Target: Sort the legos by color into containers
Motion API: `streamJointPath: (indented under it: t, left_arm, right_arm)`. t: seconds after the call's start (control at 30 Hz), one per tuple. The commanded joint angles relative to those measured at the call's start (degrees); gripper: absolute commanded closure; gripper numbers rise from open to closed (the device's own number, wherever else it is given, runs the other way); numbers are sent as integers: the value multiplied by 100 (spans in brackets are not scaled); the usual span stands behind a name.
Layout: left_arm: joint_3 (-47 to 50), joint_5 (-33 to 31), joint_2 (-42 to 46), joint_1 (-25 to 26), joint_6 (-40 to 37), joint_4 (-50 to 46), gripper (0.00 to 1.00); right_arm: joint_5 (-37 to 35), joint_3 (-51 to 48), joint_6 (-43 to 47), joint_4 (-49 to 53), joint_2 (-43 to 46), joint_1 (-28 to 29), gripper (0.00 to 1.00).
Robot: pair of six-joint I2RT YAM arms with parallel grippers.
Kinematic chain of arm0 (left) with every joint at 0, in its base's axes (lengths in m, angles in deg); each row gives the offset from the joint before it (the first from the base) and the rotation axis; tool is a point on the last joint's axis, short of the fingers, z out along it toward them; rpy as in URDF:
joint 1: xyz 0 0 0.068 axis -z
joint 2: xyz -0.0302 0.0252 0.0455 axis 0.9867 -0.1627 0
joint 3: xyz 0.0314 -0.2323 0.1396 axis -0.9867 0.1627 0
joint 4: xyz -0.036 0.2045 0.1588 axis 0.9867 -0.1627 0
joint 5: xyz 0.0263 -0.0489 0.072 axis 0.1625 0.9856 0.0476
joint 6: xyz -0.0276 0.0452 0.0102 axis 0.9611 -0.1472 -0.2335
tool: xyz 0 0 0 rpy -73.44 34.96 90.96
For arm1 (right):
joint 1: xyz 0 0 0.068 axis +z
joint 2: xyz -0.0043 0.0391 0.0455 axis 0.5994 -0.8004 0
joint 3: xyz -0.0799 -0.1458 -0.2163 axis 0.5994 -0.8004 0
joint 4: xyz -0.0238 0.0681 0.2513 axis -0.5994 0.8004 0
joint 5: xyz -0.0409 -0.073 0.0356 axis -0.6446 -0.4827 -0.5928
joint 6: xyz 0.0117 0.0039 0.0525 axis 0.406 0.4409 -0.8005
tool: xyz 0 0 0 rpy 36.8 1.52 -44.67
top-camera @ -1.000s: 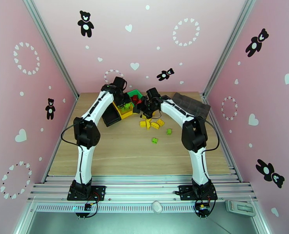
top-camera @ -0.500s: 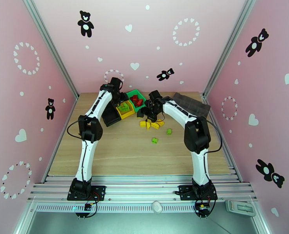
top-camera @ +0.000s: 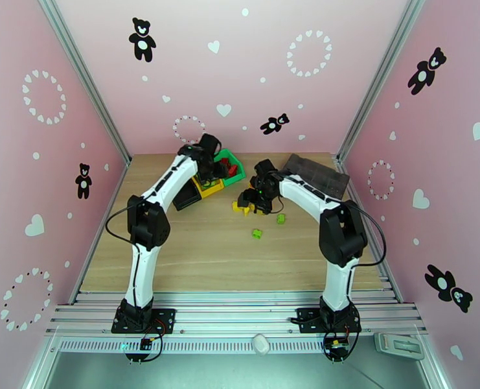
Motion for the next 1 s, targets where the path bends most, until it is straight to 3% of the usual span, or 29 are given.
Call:
streamJointPath:
  t: [0.0, 0.27, 0.47, 0.7, 0.97]
  left_arm:
    - [416, -176, 212, 385, -155, 168, 31]
    - [983, -317, 235, 1425, 18, 333, 28]
    - [1144, -431, 73, 2075, 14, 315, 28]
    - [1192, -518, -212, 2416, 21, 207, 29]
    - [1093, -506, -628, 2504, 96, 120, 32]
  right_arm:
    - [-350, -380, -36, 272, 461, -143, 34]
    - [-508, -1626, -228, 378, 1153, -762, 37]
    - [-340, -2619, -305, 163, 1800, -1248, 30]
    - [-246, -3197, -256, 124, 2334, -1435, 22]
    - [-180, -3441, -279, 77, 2597, -1437, 21]
